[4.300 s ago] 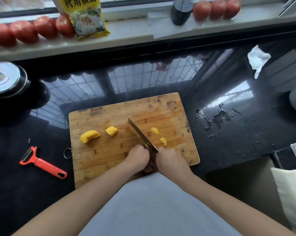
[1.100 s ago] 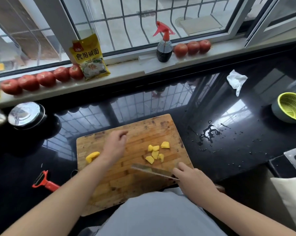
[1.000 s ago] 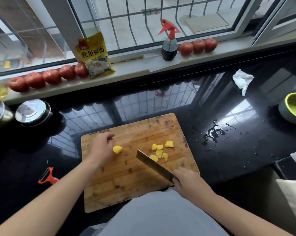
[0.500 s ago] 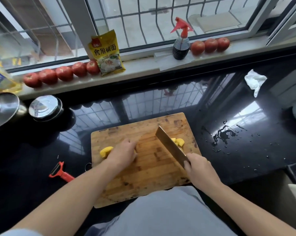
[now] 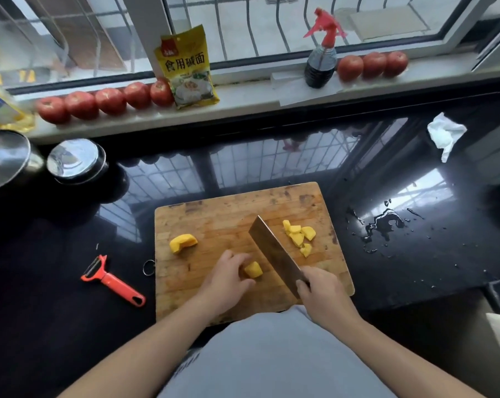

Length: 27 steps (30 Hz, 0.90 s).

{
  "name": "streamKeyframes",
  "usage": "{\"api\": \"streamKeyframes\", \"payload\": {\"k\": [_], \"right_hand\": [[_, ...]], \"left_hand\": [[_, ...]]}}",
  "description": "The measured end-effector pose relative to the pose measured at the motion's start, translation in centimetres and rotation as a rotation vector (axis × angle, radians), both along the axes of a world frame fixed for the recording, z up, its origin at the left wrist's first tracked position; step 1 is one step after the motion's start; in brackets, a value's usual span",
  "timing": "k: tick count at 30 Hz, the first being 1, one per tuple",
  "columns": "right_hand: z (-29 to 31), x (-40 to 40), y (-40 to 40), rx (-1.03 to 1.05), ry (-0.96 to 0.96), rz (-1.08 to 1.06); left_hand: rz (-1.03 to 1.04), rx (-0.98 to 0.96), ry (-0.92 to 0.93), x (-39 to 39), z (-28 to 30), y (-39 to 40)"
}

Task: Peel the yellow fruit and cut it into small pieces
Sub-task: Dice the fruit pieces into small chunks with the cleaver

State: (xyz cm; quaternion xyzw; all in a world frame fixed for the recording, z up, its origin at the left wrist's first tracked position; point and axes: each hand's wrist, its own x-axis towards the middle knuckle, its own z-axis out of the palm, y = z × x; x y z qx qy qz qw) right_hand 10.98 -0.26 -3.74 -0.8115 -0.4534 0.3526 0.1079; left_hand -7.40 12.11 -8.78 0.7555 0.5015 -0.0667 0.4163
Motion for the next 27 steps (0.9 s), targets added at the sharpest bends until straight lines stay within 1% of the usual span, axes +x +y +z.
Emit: {"api": "streamKeyframes", "payload": {"k": [5, 7, 10, 12, 13, 16, 17, 20, 21, 24, 25, 27], "right_hand": [[0.0, -0.1, 0.1, 0.002, -0.003, -0.053], [0.1, 0.0, 0.0, 0.004, -0.013, -0.082], [0.2, 0.1, -0.2, -0.002, -0.017, -0.125], [0.2, 0.2, -0.3, -0.002, -0.002, -0.155], [0.2, 0.3, -0.3, -0.007, 0.004, -0.167], [-0.1, 0.7, -0.5, -0.020, 0.014, -0.195], [-0.1, 0.8, -0.5, -0.020, 0.020, -0.203], [-0.2, 1.0, -0.6, -0.028, 0.035, -0.222], [-0.2, 1.1, -0.6, -0.035, 0.038, -0.222], [-0.2, 1.3, -0.6, -0.044, 0.036, -0.208], [-0.1, 1.4, -0.5, -0.045, 0.036, -0.203], [0.2, 1.3, -0.1, -0.043, 0.029, -0.173]], "left_hand": [[-0.138, 0.161, 0.060, 2.1, -0.2, 0.1], [-0.135, 0.176, 0.075, 2.5, 0.0, 0.3], [-0.048, 0.147, 0.105, 3.4, 0.5, 1.2], [0.022, 0.072, 0.156, 4.2, 0.8, 2.2], [0.068, -0.008, 0.157, 4.5, 0.8, 2.8], [0.228, -0.307, 0.065, 4.7, 1.0, 4.1], [0.256, -0.366, 0.036, 4.4, 1.2, 4.4], [0.287, -0.424, -0.033, 3.0, 1.4, 4.3], [0.268, -0.400, -0.007, 2.4, 1.3, 4.2], [0.160, -0.192, 0.173, 0.4, 0.5, 3.9], [0.182, -0.139, 0.183, -0.1, 0.4, 3.6], [0.303, -0.103, 0.070, -0.3, 0.3, 3.1]]}}
